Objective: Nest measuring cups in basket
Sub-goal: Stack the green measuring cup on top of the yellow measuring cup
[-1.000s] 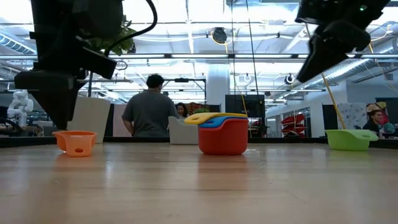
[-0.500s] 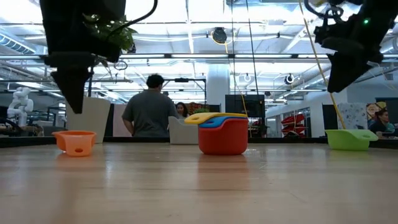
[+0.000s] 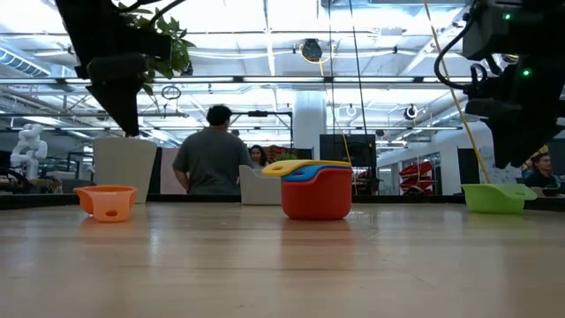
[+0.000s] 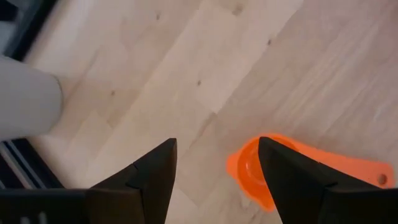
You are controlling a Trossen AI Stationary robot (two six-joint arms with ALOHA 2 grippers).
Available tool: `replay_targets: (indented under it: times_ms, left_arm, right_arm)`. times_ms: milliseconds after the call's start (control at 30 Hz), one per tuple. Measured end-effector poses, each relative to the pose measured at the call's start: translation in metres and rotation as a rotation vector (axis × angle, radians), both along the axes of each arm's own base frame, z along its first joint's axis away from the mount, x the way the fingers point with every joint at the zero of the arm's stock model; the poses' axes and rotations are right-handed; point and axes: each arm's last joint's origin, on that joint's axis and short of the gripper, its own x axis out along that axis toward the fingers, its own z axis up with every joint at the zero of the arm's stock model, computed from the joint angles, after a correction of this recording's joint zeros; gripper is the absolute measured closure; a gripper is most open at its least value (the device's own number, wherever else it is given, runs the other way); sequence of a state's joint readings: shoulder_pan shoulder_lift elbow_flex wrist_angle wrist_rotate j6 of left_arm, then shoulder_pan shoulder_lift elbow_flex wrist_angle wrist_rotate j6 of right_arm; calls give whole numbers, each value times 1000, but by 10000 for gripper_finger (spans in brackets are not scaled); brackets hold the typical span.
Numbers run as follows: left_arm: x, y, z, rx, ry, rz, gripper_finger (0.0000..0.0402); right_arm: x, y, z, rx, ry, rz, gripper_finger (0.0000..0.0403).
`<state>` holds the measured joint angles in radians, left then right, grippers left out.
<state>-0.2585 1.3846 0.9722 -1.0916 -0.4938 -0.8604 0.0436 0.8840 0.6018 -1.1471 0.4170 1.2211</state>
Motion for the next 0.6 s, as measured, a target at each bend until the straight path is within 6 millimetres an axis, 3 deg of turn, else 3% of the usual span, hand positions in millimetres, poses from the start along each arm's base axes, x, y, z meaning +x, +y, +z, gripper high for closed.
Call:
replay_targets:
  times_ms: [367, 600]
  left_arm:
    - [0, 0, 1, 55, -21, 8, 172]
    - [1, 0, 1, 55, -23, 3, 172]
  right_arm:
    - [1, -2, 0, 25, 11, 46, 241]
    - [4, -1, -3, 51, -11, 55, 204]
